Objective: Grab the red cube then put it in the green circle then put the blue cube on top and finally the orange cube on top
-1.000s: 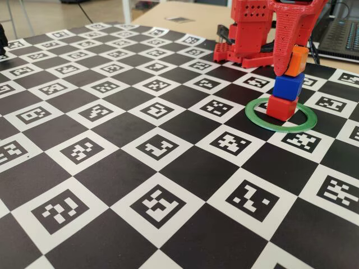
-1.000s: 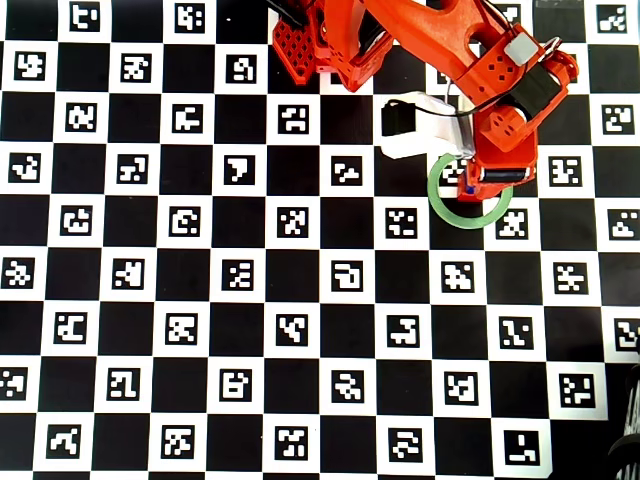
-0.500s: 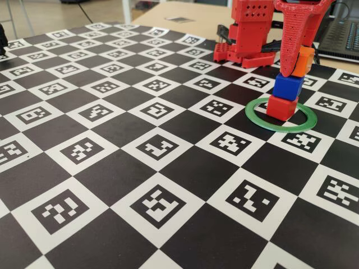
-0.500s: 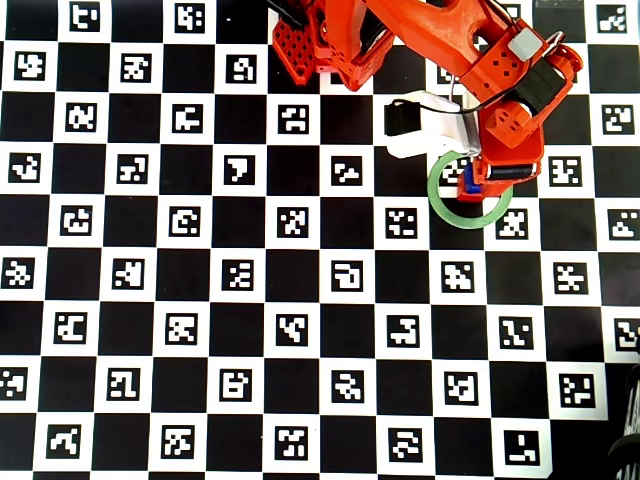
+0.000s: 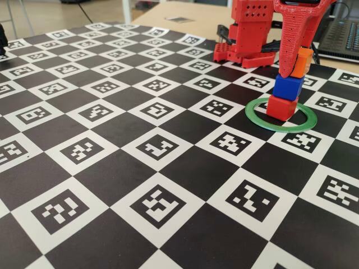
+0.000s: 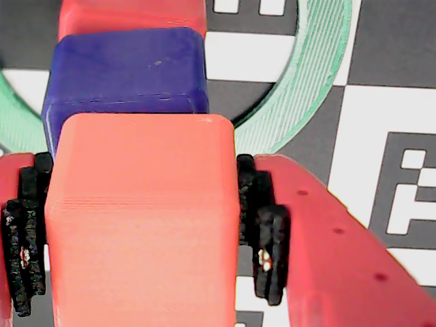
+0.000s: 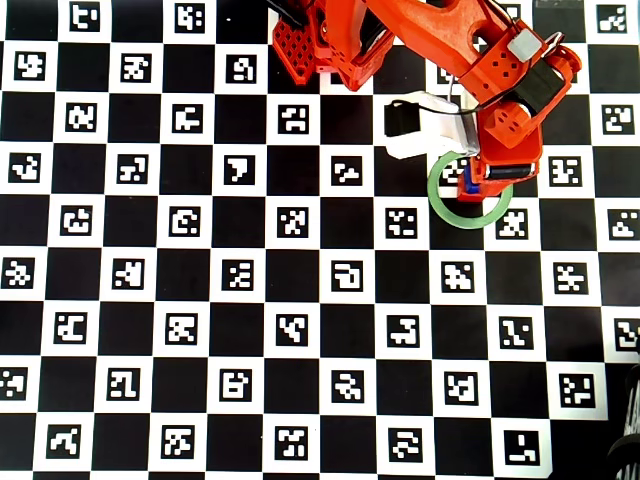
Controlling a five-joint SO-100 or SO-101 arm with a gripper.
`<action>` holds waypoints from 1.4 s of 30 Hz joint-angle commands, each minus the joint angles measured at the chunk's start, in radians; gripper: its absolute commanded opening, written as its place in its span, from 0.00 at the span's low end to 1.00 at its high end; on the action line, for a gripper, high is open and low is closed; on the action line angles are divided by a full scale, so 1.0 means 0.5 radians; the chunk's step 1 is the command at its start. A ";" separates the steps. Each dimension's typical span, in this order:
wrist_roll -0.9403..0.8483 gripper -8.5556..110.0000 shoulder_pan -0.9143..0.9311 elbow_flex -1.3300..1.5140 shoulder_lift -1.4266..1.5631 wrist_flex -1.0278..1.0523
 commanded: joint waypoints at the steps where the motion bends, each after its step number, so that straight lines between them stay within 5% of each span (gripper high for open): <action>1: -0.009 0.04 0.012 -0.018 0.132 -0.015; 22: 0.138 0.41 -0.006 -0.021 0.156 0.092; 34: 0.141 0.50 -0.120 -0.337 0.166 0.420; 42: 0.074 0.52 -0.025 -1.028 0.178 0.822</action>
